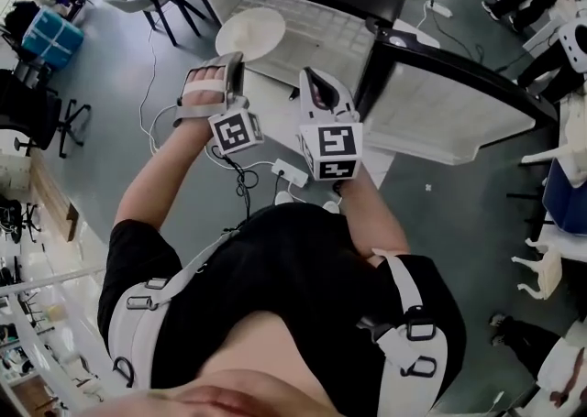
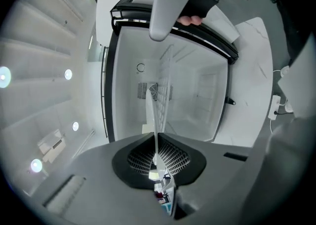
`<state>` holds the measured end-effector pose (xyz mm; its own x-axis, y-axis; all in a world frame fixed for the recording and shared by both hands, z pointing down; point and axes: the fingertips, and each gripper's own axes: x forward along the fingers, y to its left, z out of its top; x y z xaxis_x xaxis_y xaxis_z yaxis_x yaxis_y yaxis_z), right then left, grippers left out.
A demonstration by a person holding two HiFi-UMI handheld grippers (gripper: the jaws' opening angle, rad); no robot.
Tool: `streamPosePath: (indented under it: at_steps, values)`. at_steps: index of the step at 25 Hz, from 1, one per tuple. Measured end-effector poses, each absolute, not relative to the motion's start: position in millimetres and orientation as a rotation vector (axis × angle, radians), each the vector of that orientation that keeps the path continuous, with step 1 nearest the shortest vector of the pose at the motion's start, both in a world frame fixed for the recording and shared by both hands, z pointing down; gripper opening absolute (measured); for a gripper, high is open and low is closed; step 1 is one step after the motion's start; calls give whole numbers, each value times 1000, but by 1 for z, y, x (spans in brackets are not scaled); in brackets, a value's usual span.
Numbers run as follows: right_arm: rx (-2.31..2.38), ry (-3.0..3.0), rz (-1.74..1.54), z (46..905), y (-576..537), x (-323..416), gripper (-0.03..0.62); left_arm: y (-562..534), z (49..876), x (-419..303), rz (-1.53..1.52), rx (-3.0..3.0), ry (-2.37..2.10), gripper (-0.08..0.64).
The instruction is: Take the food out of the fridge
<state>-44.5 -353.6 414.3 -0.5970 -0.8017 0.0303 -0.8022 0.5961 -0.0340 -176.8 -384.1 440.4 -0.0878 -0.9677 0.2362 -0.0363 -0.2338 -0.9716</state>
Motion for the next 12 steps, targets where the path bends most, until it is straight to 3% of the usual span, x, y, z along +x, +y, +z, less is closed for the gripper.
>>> streamPosePath:
  at_steps: [12]
  values:
    - [1255,-2900,27,410,-351,-92,8,-320,459,-229,-1597,-1323,1252,21]
